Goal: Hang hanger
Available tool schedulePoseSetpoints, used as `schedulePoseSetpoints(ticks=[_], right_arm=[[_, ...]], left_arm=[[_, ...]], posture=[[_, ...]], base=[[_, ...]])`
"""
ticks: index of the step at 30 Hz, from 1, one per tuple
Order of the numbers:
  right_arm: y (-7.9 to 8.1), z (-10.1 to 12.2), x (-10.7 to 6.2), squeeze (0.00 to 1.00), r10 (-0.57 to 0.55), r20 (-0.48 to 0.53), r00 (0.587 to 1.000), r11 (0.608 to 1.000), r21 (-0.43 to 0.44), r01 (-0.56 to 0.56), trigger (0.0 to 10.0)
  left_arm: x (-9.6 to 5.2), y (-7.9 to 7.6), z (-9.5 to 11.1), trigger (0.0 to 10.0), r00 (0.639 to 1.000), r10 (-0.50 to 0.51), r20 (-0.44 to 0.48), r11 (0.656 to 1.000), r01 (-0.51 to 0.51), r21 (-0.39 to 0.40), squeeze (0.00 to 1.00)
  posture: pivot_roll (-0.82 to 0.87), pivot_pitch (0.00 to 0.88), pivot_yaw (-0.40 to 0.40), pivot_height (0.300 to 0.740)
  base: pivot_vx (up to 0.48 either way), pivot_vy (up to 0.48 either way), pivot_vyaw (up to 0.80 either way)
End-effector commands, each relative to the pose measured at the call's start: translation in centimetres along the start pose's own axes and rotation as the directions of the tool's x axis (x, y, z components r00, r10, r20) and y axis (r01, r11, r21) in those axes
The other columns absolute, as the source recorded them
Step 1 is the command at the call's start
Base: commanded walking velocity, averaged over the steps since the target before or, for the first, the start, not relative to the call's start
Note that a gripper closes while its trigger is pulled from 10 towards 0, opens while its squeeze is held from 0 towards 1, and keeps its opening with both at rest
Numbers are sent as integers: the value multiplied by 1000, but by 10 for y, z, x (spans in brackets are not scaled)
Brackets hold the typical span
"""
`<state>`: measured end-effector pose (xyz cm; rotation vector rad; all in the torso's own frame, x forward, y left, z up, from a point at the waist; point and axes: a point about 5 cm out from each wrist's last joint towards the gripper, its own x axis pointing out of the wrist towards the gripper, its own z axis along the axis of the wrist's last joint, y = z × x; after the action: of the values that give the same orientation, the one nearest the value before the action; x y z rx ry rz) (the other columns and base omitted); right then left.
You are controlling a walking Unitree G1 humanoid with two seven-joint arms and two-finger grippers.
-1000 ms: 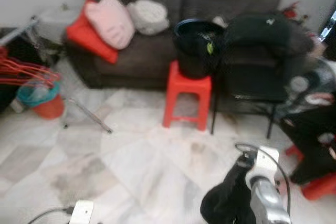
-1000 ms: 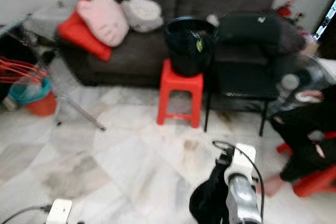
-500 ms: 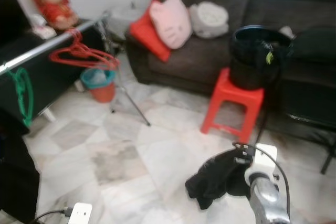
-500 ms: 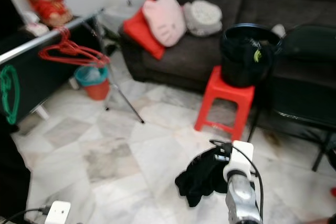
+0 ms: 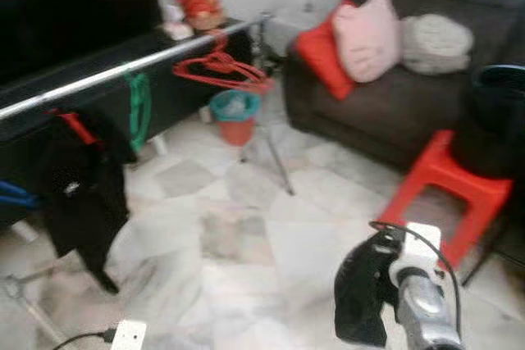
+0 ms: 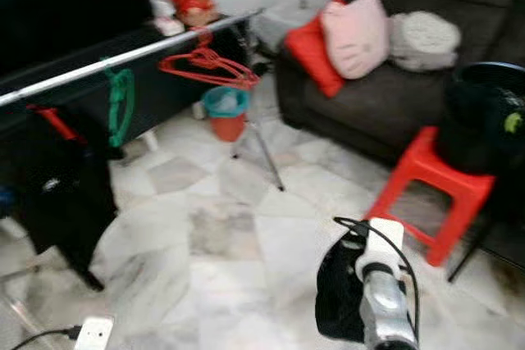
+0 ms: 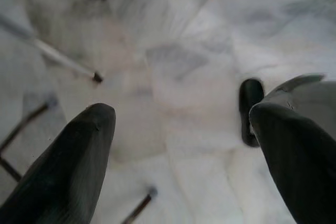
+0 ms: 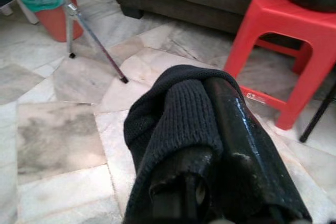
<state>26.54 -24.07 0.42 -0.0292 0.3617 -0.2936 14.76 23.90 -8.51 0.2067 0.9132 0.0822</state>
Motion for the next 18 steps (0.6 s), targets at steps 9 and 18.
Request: schedulePoseSetpoints(ticks=[9,18], right_arm=[[9,8,3,0,21,25,999,1000,11,-21,10000],[10,9,5,0,21,26,999,1000,20,-21,10000]], left_arm=[[1,4,5,10000,1000,23,12,1000,-23,-20,0],[2,4,9,10000,999,25,30,999,-24,-34,0]], posture=[[73,0,-29,740],[80,0,-35,740]], base=[[0,0,800],[0,0,260]])
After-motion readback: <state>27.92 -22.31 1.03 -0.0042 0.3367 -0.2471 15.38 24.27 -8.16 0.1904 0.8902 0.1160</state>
